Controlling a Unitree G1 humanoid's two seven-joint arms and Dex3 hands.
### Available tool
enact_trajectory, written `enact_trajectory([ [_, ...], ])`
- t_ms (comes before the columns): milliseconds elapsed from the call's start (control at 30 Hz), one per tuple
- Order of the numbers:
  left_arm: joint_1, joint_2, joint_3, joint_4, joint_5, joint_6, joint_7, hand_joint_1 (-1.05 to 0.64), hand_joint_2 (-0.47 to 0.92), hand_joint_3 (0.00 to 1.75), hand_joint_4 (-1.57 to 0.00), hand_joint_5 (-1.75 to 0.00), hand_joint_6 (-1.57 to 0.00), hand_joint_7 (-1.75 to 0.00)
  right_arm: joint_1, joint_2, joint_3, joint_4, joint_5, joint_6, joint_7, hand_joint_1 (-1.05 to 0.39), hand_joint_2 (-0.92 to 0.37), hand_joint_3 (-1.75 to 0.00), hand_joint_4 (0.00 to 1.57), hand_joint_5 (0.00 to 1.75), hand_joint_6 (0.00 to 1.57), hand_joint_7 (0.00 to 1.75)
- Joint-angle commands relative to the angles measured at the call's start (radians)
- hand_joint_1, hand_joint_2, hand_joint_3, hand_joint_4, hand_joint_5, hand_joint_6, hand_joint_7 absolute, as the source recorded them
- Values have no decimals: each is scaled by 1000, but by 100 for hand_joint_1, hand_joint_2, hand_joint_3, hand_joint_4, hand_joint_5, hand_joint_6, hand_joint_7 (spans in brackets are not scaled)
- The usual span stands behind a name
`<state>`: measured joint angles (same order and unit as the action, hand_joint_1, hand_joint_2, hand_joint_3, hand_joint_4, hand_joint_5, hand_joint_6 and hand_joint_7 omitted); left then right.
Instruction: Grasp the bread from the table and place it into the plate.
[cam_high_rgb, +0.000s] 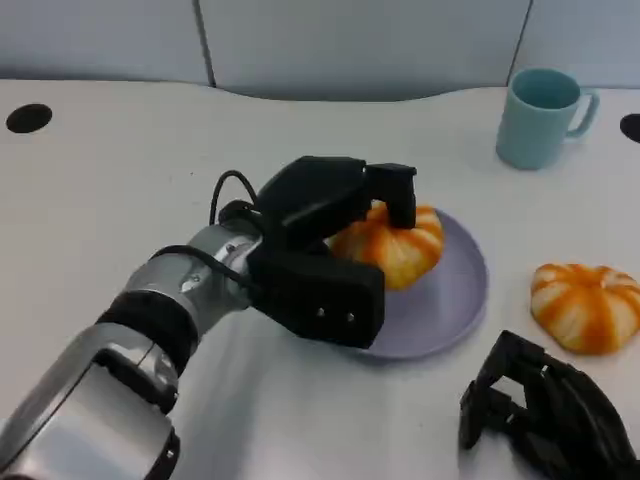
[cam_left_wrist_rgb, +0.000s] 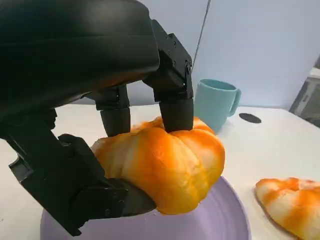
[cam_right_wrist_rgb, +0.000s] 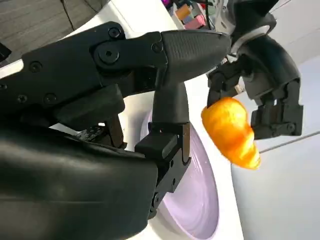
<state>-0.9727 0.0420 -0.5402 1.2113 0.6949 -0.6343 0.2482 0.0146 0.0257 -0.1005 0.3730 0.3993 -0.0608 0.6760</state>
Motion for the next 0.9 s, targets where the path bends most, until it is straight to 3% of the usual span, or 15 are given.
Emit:
enact_trajectory([
  [33, -12, 5, -30, 11, 35, 29, 56, -21, 63, 100, -82, -173, -68, -154, 20, -6, 1, -28, 7, 2, -4, -59, -92, -36, 71, 175, 59, 151],
  [100, -12, 6, -34, 12, 34, 30, 52, -23, 77, 64, -78, -149, -73, -100, 23, -5, 1, -33, 4, 0, -9, -58, -92, -36, 70, 175, 59, 151],
  [133, -11, 5, -32, 14, 30, 29, 40, -23, 80, 55, -78, -145, -74, -90, 25, -5, 2, -35, 2, 0, -10, -58, -92, -36, 70, 175, 59, 152],
  [167, -11, 5, -30, 15, 26, 29, 31, -25, 84, 43, -74, -126, -71, -67, 26, -6, 2, -36, 1, -1, -11, -57, -92, -38, 69, 175, 59, 153],
  [233, -17, 4, -32, 18, 26, 44, -3, -26, 88, 31, -73, -114, -73, -50, 26, -7, 1, -37, 5, 4, -8, -57, -92, -38, 69, 175, 58, 153],
  [300, -24, 3, -39, 19, 30, 65, -41, -31, 91, 19, -53, -87, -61, -23, 24, -7, 0, -36, 11, 8, -5, -57, -92, -37, 68, 175, 58, 153],
  [333, -28, 5, -43, 17, 32, 72, -65, -32, 92, 16, -50, -83, -59, -18, 25, -7, 1, -37, 9, 9, -6, -57, -92, -37, 68, 175, 57, 153],
  [400, -35, 6, -41, 12, 25, 89, -127, -50, 92, 17, -25, -56, -45, -6, 24, -8, 1, -37, 5, 6, -9, -58, -92, -36, 69, 175, 58, 154],
  [500, -42, 9, -37, 2, 16, 107, -200, -64, 92, 23, -6, -40, -29, -1, 25, -8, 1, -30, -1, -13, -6, -58, -92, -37, 69, 175, 57, 154],
  [667, -40, 23, -34, -20, 14, 111, -241, -76, 92, 32, 0, -21, -18, -1, 25, -9, 2, -33, -1, -10, -7, -58, -92, -38, 69, 175, 57, 154],
  [900, 7, 61, 2, -69, -47, 75, -280, -80, 92, 34, 0, -16, -18, -1, 28, -9, 0, -37, -2, -3, -18, -58, -92, -36, 69, 175, 58, 152],
])
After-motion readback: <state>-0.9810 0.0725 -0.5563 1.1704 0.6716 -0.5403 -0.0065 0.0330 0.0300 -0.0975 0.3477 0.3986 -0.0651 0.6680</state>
